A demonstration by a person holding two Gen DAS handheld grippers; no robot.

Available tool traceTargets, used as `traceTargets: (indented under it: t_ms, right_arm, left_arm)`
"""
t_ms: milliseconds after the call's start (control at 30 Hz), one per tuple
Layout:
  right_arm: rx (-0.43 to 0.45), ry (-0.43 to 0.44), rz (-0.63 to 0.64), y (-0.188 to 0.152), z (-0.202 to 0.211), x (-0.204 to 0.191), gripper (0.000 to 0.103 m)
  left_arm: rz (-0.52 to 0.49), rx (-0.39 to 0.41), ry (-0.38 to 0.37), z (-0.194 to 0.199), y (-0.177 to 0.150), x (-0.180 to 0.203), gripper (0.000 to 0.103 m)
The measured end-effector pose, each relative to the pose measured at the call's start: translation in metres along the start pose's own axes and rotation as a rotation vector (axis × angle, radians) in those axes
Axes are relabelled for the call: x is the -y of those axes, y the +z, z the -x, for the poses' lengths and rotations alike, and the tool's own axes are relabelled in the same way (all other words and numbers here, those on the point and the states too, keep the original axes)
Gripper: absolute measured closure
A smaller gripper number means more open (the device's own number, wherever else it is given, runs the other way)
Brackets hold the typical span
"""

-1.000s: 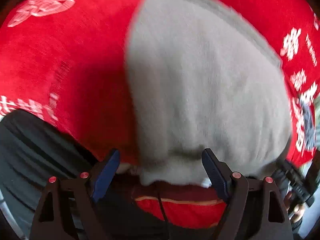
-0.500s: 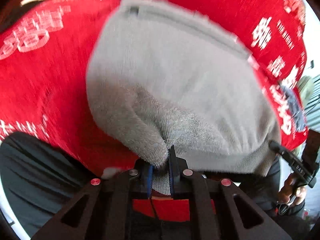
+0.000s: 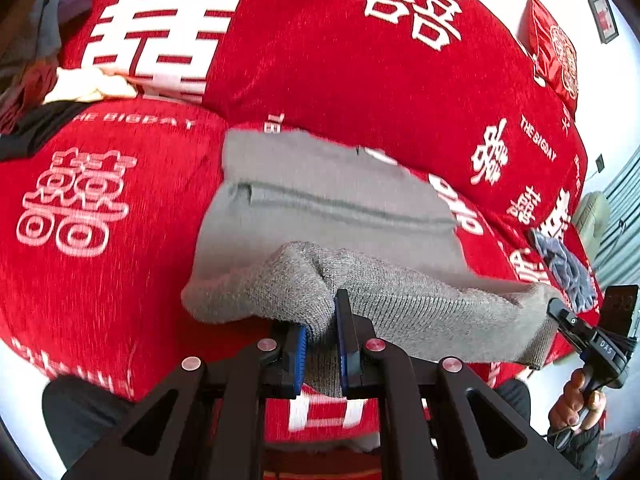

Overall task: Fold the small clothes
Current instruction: 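Grasp the hem with both grippers and fold it toward the collar, then lay the hem on the shirt body and open both grippers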

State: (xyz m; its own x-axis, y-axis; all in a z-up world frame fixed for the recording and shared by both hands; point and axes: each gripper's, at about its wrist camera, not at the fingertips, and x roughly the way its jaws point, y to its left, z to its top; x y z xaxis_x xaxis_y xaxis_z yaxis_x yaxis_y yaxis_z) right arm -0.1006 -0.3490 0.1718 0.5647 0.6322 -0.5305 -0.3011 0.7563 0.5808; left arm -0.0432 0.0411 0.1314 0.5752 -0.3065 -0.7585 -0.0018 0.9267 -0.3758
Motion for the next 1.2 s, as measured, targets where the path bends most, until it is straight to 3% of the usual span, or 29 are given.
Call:
traceTargets:
  t_ms: [267,567,767,900,933,967,1000,1033,1133,1200]
  right_arm:
    - [0.012,-0.051,-0.039,0.078,-0.055,0.010,0.093]
    - [-0.019,-0.129,-0.119,0.152,-0.137,0.050,0.093]
    - [-0.104,-0.206,-0.204,0.168,-0.209,0.104,0.093]
    - [-0.163,-0.206,-0.309,0.162,-0.246,0.142,0.088]
    - [-0.168,-0.207,-0.351,0.161,-0.251,0.152,0.088]
    - [-0.171,-0.195,-0.393,0.160,-0.254,0.161,0.088]
    - [-0.179,-0.174,-0.439,0.159,-0.257,0.170,0.087]
    - [-0.188,-0.155,-0.478,0.157,-0.258,0.177,0.085]
    - [-0.182,-0.116,-0.495,0.152,-0.250,0.177,0.063]
    - [-0.158,-0.100,-0.469,0.148,-0.234,0.165,0.033]
  left_arm:
    - [0.026,0.017,0.025,-0.041,0.069,0.004,0.090]
    - [0.034,-0.022,0.048,-0.120,0.164,0.004,0.090]
    - [0.095,-0.106,0.074,-0.194,0.190,-0.018,0.090]
    - [0.198,-0.191,0.073,-0.243,0.194,-0.048,0.089]
    - [0.241,-0.225,0.048,-0.253,0.195,-0.056,0.079]
    - [0.287,-0.258,0.005,-0.262,0.196,-0.066,0.052]
    - [0.308,-0.267,-0.027,-0.264,0.195,-0.071,0.040]
    - [0.350,-0.251,-0.073,-0.263,0.195,-0.078,0.033]
    - [0.407,-0.230,-0.156,-0.248,0.193,-0.087,0.033]
    - [0.407,-0.216,-0.186,-0.232,0.184,-0.087,0.033]
